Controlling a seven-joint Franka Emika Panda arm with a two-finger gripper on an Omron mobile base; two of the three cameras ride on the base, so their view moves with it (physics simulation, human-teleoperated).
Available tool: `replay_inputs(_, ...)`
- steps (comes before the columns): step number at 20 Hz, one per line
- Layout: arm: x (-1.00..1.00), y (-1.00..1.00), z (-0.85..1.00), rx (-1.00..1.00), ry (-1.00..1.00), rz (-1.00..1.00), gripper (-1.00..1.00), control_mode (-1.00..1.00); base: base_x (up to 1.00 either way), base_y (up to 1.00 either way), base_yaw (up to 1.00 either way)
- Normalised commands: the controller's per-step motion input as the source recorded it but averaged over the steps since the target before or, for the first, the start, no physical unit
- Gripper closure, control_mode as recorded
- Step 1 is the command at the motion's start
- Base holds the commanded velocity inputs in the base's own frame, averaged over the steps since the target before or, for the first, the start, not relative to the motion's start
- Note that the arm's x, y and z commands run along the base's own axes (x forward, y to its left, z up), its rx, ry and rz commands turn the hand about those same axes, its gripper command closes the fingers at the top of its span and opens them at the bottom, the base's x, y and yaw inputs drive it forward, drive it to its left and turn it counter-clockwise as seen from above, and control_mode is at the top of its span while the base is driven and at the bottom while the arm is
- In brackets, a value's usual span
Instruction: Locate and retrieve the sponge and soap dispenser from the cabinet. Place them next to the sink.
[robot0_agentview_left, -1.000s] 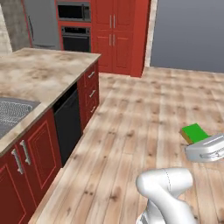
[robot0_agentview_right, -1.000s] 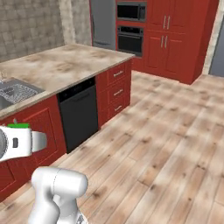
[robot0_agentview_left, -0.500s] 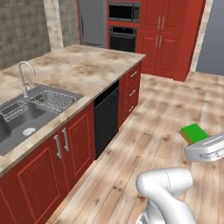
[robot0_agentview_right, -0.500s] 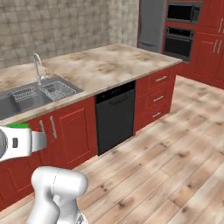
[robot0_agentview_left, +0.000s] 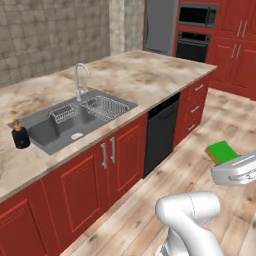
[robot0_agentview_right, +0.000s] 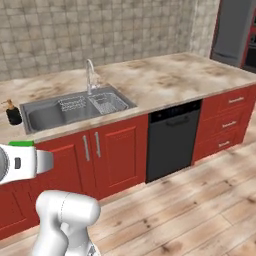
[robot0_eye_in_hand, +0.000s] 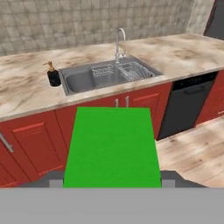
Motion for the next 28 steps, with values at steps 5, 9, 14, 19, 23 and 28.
replay_inputs(5, 0.00, 0.00, 0.00, 0.00, 0.00, 0.00, 1.00, 1.00, 0.11, 0.46, 0.37)
replay_inputs(9, 0.00, 0.00, 0.00, 0.00, 0.00, 0.00, 1.00, 1.00, 0.14, 0.52, 0.34)
replay_inputs(14, 0.00, 0.00, 0.00, 0.00, 0.00, 0.00, 1.00, 1.00, 0.19, 0.48, 0.32)
replay_inputs(19, 0.00, 0.00, 0.00, 0.00, 0.00, 0.00, 1.00, 1.00, 0.56, 0.28, 0.13)
replay_inputs(23, 0.00, 0.00, 0.00, 0.00, 0.00, 0.00, 1.00, 1.00, 0.67, 0.31, 0.00)
replay_inputs(28, 0.00, 0.00, 0.00, 0.00, 0.00, 0.00, 1.00, 1.00, 0.69, 0.41, 0.00)
